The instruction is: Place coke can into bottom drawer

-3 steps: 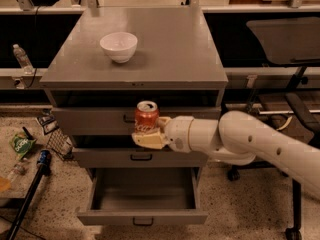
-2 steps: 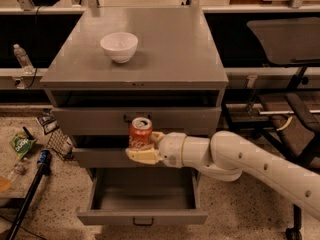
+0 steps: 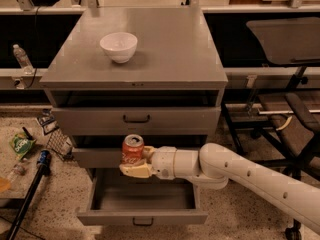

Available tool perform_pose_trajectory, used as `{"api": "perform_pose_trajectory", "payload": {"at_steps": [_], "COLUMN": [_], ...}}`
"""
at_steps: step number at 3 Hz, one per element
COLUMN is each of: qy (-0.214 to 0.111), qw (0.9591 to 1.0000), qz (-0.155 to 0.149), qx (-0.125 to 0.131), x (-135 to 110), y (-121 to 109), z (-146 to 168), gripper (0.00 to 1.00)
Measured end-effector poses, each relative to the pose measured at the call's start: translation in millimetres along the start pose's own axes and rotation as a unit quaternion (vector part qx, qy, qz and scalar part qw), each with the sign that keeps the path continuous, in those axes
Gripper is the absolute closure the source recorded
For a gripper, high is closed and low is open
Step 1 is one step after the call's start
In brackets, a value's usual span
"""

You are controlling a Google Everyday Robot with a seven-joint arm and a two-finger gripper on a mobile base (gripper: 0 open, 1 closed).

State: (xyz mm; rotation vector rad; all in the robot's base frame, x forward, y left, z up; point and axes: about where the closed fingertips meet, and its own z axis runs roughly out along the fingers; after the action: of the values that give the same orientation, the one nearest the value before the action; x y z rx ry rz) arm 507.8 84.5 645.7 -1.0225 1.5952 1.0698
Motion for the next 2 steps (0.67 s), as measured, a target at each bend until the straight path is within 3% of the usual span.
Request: {"api": "perform_pose_trajectory", "payload": {"at_steps": [1,2], "qy": [-0.002,0.021], "qw": [0.9999,0.9997], "qz": [0.011,-0.007], "qx": [0.003,-0.009], "x": [19,78], "y": [-2,-17], "z": [4,12], "gripper": [1.0,1.0]}}
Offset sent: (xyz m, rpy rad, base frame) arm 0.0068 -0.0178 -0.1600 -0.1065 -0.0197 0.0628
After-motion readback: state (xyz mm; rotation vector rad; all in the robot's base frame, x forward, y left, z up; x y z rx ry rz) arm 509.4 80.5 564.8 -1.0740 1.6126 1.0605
